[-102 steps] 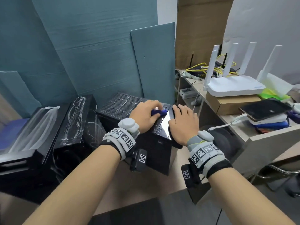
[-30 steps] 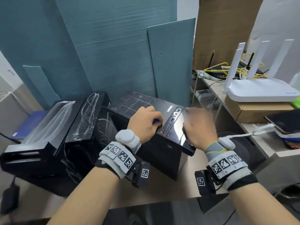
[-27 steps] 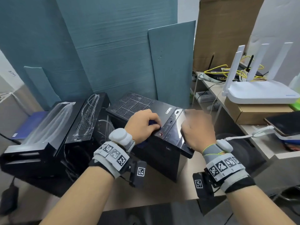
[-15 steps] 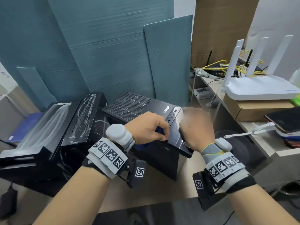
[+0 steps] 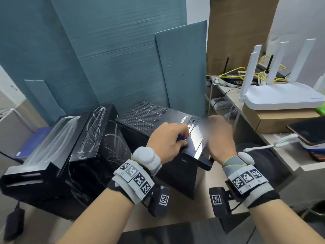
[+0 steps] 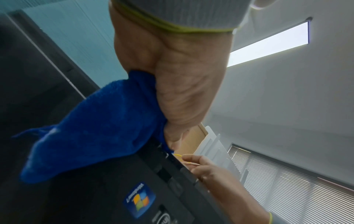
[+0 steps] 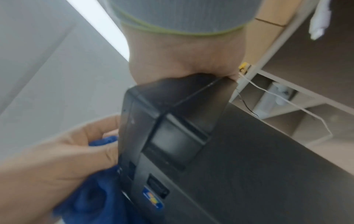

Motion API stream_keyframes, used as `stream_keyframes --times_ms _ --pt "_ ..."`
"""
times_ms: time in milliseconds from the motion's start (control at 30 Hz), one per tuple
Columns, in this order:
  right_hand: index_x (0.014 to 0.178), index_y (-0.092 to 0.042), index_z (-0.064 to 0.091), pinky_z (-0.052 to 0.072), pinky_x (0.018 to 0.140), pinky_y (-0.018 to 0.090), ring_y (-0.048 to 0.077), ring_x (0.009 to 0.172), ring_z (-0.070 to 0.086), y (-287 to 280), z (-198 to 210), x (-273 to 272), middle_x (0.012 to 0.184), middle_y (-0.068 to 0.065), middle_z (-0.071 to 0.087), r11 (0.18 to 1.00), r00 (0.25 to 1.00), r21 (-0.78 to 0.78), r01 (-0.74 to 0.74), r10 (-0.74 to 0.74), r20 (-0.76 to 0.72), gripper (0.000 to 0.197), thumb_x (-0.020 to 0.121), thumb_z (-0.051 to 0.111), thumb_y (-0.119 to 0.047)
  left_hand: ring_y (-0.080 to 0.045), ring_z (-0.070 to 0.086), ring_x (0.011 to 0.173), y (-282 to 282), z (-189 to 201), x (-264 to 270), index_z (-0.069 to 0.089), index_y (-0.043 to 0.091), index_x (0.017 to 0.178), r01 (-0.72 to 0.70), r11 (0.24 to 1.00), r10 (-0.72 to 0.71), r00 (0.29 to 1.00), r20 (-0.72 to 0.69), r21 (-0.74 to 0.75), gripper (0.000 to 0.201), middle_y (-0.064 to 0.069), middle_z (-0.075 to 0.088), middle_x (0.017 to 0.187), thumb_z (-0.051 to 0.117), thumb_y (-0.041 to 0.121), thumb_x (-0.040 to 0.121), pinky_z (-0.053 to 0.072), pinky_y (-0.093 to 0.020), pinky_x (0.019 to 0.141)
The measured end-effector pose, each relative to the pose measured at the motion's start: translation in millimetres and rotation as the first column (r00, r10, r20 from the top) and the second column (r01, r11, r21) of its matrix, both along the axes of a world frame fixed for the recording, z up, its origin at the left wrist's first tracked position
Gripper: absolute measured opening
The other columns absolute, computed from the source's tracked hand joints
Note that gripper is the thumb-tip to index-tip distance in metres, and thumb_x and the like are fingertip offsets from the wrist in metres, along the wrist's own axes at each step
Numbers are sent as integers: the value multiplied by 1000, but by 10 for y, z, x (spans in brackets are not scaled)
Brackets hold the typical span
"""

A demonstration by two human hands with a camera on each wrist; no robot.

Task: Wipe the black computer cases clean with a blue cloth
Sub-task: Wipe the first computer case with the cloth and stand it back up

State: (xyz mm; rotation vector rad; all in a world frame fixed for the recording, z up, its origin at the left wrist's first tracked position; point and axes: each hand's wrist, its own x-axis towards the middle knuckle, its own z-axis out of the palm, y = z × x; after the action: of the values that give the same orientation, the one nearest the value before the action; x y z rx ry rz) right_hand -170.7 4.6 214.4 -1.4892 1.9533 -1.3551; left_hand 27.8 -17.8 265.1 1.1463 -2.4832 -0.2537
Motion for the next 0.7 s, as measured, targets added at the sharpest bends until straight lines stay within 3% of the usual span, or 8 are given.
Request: stream_keyframes --times_ms 67,167,233,300,367,433,533,700 --pt "128 -16 52 35 109 31 17 123 44 19 -20 -53 119 -3 54 999 987 -44 5 2 161 61 80 28 13 -19 48 83 -41 -63 -32 57 31 92 -79 997 79 996 -36 -15 7 13 53 82 64 28 90 47 -41 76" --pt "126 -19 53 34 107 20 12 121 45 79 -32 -67 117 -5 58 995 982 -93 -39 55 181 65 77 26 15 -19 50 87 -91 -94 -109 57 31 97 -193 980 178 958 -226 -48 4 12 52 90 59 29 94 48 -43 79" --pt "125 -20 54 33 105 16 15 121 44 75 -69 -69 117 -4 56 994 986 -94 -63 77 149 63 76 30 11 -17 53 98 -73 -117 -202 60 31 109 -76 997 61 922 -383 -25 15 10 55 103 58 27 95 48 -40 89" --pt "121 -21 54 36 108 29 23 121 45 46 -87 -86 119 -2 48 998 987 -49 -40 47 154 50 78 38 1 -17 55 115 -21 -174 -302 66 29 120 150 987 -161 949 -270 -60 26 8 60 123 58 24 96 44 -37 101" --pt "122 -22 51 34 111 36 29 124 42 46 -80 -103 123 3 38 995 983 95 34 -51 179 39 85 50 -10 -17 54 126 -75 -269 -328 68 29 126 209 976 -216 967 -134 -65 35 7 58 138 57 18 96 42 -34 107" --pt "128 -20 46 34 112 39 32 126 38 81 -81 -145 129 9 36 969 985 230 90 -120 120 47 84 60 -16 -16 50 132 -261 -290 -264 67 31 130 96 995 -91 982 -168 20 40 7 55 145 55 12 97 35 -31 114" --pt "136 -19 35 43 106 46 34 115 50 179 -10 -156 132 10 35 937 994 347 51 -80 69 63 79 62 -24 -22 42 140 -609 -231 -65 63 37 133 -137 984 155 975 -158 118 43 8 50 150 53 12 99 28 -38 120" --pt "142 -15 28 49 97 47 36 95 57 158 122 -109 130 12 34 924 999 381 -34 34 6 65 82 54 -14 -34 30 147 -996 -194 129 57 27 142 -348 928 357 933 -50 134 45 -1 42 157 48 11 101 21 -43 121"
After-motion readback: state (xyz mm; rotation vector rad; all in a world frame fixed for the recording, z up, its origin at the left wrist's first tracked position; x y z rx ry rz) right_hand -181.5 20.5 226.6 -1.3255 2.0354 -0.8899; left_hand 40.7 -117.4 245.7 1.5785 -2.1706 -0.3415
